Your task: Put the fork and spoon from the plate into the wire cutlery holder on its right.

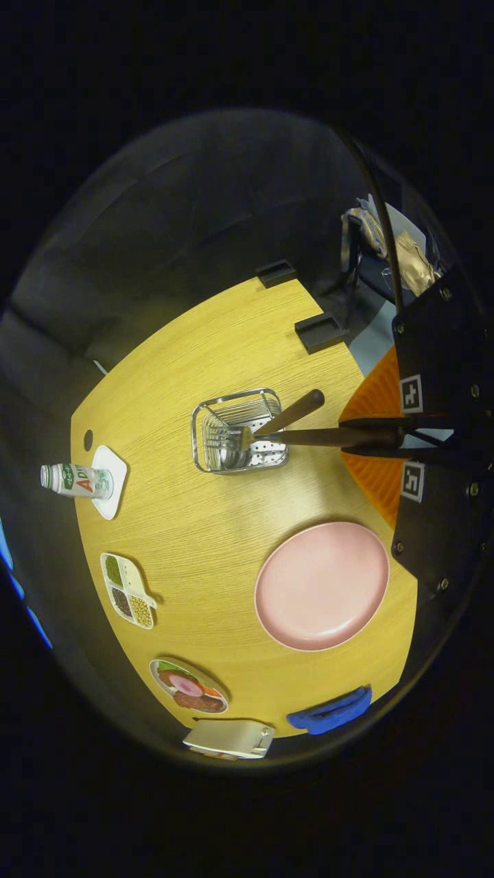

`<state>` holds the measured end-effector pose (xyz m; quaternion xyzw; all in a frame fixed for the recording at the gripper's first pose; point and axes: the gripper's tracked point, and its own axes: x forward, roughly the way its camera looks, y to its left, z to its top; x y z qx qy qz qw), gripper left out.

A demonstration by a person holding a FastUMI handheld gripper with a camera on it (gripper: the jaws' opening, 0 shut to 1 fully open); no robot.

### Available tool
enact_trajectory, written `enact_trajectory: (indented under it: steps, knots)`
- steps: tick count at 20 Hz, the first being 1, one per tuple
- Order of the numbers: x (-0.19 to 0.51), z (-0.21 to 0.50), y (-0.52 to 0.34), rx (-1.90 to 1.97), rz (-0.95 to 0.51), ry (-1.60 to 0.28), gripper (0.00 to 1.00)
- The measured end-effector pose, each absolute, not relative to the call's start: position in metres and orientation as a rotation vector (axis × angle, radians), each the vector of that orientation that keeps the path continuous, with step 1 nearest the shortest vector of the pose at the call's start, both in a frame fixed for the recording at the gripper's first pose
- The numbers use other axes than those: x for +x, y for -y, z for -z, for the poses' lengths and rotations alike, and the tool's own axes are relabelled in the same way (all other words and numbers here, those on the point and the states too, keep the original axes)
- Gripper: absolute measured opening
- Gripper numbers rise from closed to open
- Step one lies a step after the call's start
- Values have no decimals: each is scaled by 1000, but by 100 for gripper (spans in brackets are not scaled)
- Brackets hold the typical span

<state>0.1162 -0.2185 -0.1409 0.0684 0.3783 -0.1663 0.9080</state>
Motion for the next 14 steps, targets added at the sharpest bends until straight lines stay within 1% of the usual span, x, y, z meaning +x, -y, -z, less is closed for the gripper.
enact_trajectory:
  steps: [1,3,4,11,14]
  knots:
    - [117,139,219,135,345,-776,14]
    - [118,136,217,130,341,-769,14]
    - [118,135,218,125,345,-766,20]
    - [116,126,216,113,340,-735,20]
    - [122,109,214,101,333,-632,20]
